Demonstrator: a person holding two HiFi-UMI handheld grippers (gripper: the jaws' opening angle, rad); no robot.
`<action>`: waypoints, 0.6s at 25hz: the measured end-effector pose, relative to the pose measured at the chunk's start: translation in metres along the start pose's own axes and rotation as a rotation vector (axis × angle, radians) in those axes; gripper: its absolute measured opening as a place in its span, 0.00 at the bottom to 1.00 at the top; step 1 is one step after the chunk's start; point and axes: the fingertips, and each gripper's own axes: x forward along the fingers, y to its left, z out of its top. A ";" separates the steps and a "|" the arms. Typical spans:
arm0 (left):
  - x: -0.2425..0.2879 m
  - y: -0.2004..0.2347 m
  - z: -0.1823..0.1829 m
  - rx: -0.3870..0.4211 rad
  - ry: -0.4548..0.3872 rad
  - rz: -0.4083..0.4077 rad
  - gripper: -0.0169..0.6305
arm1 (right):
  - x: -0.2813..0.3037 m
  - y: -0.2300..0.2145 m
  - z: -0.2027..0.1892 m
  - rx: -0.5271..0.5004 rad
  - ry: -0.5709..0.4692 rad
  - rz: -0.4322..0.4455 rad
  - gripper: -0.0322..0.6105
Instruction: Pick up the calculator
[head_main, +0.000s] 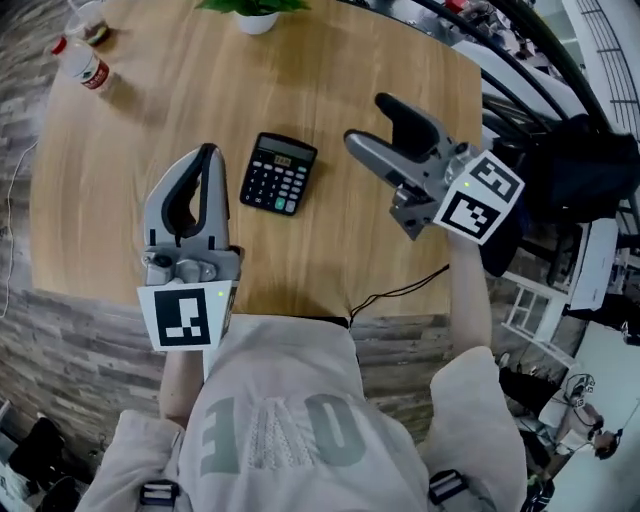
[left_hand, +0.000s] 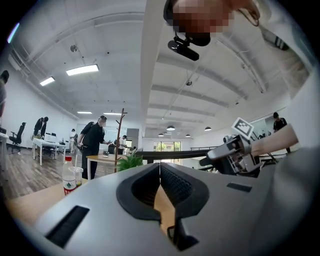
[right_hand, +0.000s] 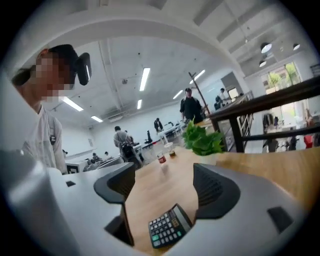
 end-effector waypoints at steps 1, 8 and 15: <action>0.000 -0.001 -0.009 -0.006 0.020 0.005 0.04 | 0.010 -0.007 -0.009 0.031 0.058 0.038 0.58; 0.014 0.007 -0.051 -0.059 0.067 0.015 0.04 | 0.080 -0.031 -0.063 0.184 0.352 0.287 0.58; 0.028 0.010 -0.090 -0.087 0.149 0.013 0.04 | 0.113 -0.046 -0.121 0.323 0.560 0.411 0.58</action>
